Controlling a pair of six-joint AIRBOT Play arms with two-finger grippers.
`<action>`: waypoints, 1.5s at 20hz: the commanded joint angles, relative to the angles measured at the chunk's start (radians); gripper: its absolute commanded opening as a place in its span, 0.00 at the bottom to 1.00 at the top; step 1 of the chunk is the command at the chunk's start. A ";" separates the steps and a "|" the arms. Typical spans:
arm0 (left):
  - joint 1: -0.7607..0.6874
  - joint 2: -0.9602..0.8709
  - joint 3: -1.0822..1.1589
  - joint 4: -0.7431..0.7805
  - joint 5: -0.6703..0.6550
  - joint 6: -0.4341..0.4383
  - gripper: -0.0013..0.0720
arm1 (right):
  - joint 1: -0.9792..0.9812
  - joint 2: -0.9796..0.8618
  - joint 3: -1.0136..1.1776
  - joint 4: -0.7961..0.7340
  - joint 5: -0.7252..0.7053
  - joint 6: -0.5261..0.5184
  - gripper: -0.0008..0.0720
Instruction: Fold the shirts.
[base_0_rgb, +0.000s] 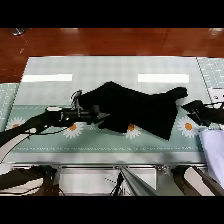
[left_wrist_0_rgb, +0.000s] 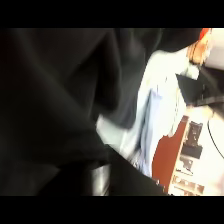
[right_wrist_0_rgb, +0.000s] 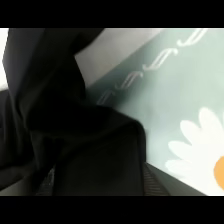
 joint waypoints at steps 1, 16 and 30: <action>-0.023 -0.039 0.055 -0.084 0.002 0.061 0.05 | 0.004 -0.002 0.008 0.032 -0.077 -0.009 0.86; 0.059 -0.038 0.093 -0.055 -0.077 0.061 0.05 | 0.246 -0.567 0.483 0.135 0.030 0.021 0.86; 0.564 0.356 0.730 -0.053 -0.168 -0.047 0.04 | 0.301 -0.335 1.323 0.036 0.236 0.072 0.04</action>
